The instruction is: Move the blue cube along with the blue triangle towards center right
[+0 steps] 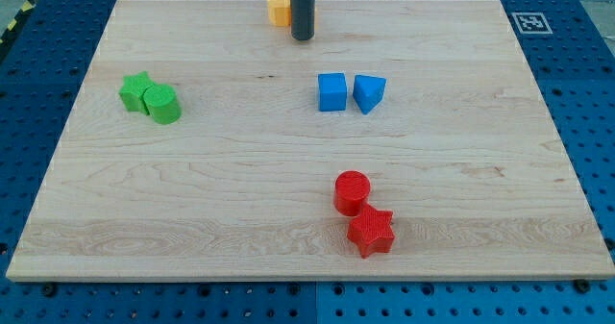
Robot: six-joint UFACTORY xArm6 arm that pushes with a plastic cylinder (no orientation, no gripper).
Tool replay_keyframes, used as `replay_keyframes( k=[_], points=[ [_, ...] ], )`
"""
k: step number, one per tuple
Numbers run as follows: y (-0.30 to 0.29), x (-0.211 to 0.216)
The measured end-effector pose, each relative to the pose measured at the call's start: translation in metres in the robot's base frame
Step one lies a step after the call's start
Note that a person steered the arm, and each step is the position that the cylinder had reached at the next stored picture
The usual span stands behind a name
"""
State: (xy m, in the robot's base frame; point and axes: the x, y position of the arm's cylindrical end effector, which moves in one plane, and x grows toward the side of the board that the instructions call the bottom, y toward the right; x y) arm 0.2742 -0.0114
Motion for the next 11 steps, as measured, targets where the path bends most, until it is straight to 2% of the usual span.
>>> replay_keyframes(
  k=[1,2,4,5,7,11],
  points=[
    [0.0,-0.002],
    [0.0,0.019],
    [-0.027,0.09],
    [-0.027,0.108],
    [-0.026,0.093],
    [-0.011,0.113]
  ],
)
